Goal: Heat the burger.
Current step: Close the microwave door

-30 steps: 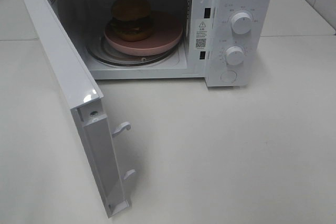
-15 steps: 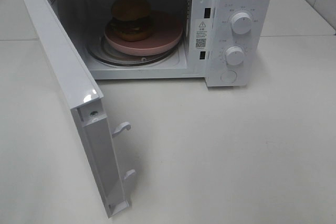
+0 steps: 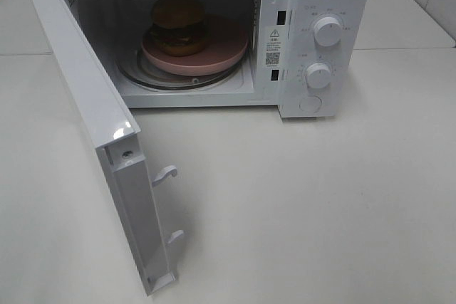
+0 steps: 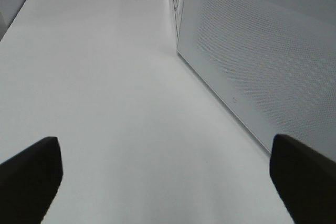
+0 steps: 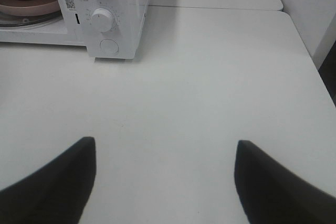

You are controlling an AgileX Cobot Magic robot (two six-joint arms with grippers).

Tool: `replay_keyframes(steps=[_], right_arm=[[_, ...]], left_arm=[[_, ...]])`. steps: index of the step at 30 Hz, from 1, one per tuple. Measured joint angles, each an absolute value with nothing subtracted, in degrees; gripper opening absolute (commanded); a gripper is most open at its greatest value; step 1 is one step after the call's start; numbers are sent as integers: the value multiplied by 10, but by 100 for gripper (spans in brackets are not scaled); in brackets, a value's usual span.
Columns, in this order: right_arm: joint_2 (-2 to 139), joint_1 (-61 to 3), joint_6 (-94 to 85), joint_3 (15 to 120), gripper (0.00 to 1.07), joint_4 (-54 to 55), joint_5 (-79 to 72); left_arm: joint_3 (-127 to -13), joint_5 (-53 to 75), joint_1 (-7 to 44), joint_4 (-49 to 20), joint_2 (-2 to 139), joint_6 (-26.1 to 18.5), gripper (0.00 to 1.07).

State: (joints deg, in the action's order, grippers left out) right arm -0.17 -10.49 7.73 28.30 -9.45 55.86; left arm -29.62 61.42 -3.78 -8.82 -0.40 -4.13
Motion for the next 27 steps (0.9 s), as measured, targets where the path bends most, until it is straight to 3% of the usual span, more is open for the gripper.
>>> replay_keyframes(steps=[27], right_arm=[[-2, -105, 77, 283, 73, -95, 559]], left_arm=[[-296, 614, -38, -88, -4, -41, 100]])
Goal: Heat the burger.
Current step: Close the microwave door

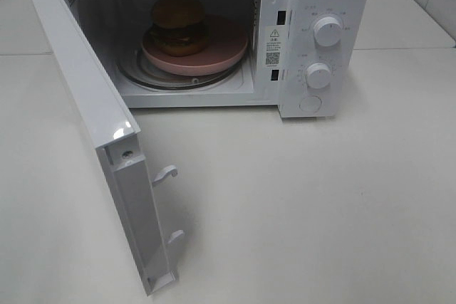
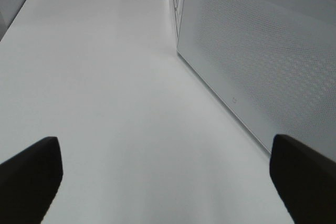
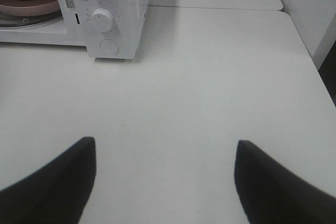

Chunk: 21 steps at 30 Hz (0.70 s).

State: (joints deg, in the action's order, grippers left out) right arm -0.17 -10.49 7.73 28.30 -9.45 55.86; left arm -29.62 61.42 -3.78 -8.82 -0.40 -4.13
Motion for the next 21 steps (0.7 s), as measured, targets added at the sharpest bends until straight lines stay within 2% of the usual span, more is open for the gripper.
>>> replay_keyframes(steps=[8, 12, 13, 14, 16, 17, 18, 19, 20, 21], right_arm=[[-2, -105, 77, 283, 73, -95, 559], [-2, -105, 77, 283, 73, -95, 559], [-2, -105, 77, 283, 73, -95, 559], [-2, -105, 77, 283, 73, -95, 559], [-2, -105, 77, 283, 73, -95, 559], [-2, -105, 77, 283, 73, -95, 559], [-2, -105, 77, 283, 73, -95, 559], [-2, -105, 77, 283, 73, -95, 559], [-2, -105, 77, 283, 73, -95, 559], [-2, -105, 77, 283, 73, -95, 559]], left_arm=[[-299, 600, -38, -98, -3, -17, 98], [-304, 539, -38, -99, 13, -10, 93], [-304, 526, -38, -99, 18, -9, 86], [-304, 526, -38, -99, 18, -9, 86], [-304, 493, -38, -99, 35, -9, 68], [-304, 493, -38, -99, 35, -9, 68], [-304, 474, -38, -99, 47, -9, 53], [-304, 466, -38, -99, 55, -9, 45], [-304, 466, -38, -99, 55, -9, 45], [-304, 453, -38, -99, 72, -9, 30]])
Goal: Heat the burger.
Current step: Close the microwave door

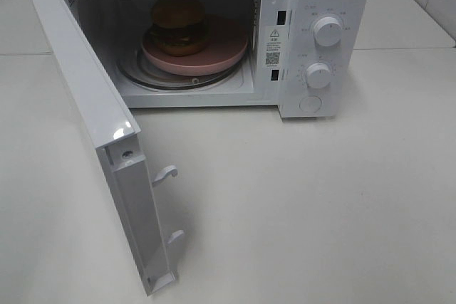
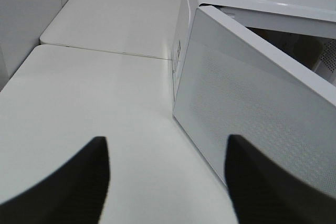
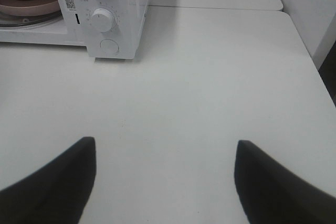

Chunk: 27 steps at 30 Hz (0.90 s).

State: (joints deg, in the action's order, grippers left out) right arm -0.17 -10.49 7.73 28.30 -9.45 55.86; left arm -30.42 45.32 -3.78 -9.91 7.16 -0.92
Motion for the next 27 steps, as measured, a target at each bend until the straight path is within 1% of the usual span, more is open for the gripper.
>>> replay_keyframes(steps=[1, 2, 3, 4, 5, 10, 12, 13, 14, 16, 17, 18, 21, 24, 27], right_arm=[[-2, -105, 77, 283, 73, -95, 559], [-2, -105, 77, 283, 73, -95, 559], [-2, -105, 77, 283, 73, -95, 559], [-2, -105, 77, 283, 73, -95, 559], [-2, -105, 77, 283, 73, -95, 559], [-2, -105, 77, 283, 73, -95, 559], [-2, -105, 77, 283, 73, -95, 559], [-2, -105, 77, 283, 73, -95, 559], [-2, -105, 77, 283, 73, -95, 559], [-2, -105, 77, 283, 73, -95, 559], [-2, -105, 77, 283, 73, -95, 559], [-2, -105, 77, 283, 73, -95, 559], [-2, -105, 77, 283, 73, -95, 559], [-2, -105, 77, 283, 73, -95, 559], [-2, -105, 77, 283, 73, -95, 559]], left_arm=[[-304, 447, -38, -99, 78, -9, 24], [-304, 447, -38, -99, 78, -9, 24], [-304, 431, -38, -99, 97, -9, 12], [-304, 431, -38, -99, 97, -9, 12], [-304, 412, -38, -99, 116, -9, 1], [-304, 364, -38, -99, 159, -15, 0], [-295, 304, -38, -99, 189, -32, 0], [-295, 304, -38, -99, 189, -32, 0], [-282, 257, -38, -99, 206, -45, 0], [-274, 233, -38, -99, 214, -49, 0], [-258, 190, -38, -99, 226, -56, 0], [-238, 148, -38, -99, 237, -57, 0], [-228, 124, -38, -99, 242, -58, 0], [-179, 13, -38, -99, 265, -58, 0], [-168, -5, -38, -99, 270, -58, 0]])
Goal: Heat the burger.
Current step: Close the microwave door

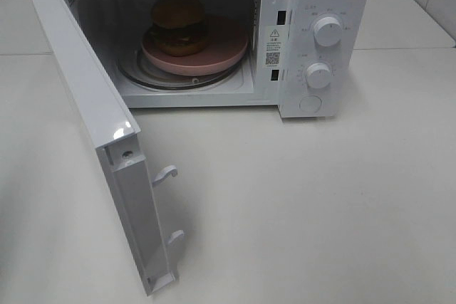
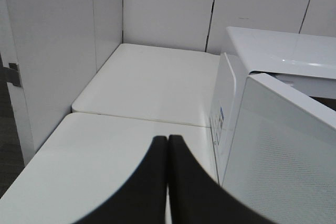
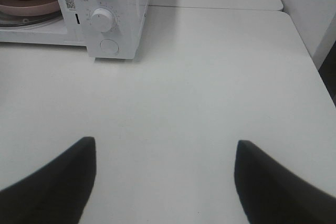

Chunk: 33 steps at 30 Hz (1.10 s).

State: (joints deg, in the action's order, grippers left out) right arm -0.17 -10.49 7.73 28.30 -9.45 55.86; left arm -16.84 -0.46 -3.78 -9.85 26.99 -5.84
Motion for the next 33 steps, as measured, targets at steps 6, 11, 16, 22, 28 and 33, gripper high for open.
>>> replay_keyframes(steps=[6, 11, 16, 22, 28, 33], right_arm=[[-2, -105, 77, 283, 73, -95, 559], [-2, -105, 77, 283, 73, -95, 559], [-2, -105, 77, 283, 73, -95, 559], [-2, -105, 77, 283, 73, -95, 559], [-2, -105, 77, 283, 73, -95, 559], [-2, -105, 77, 283, 73, -95, 559]], left_arm=[[-105, -151, -38, -99, 320, -37, 0], [-95, -189, -38, -89, 368, -15, 0], [-95, -258, -38, -20, 474, 18, 0], [-95, -321, -38, 45, 551, 77, 0], [-95, -419, -38, 147, 633, 114, 0], [-95, -504, -38, 180, 708, 134, 0]])
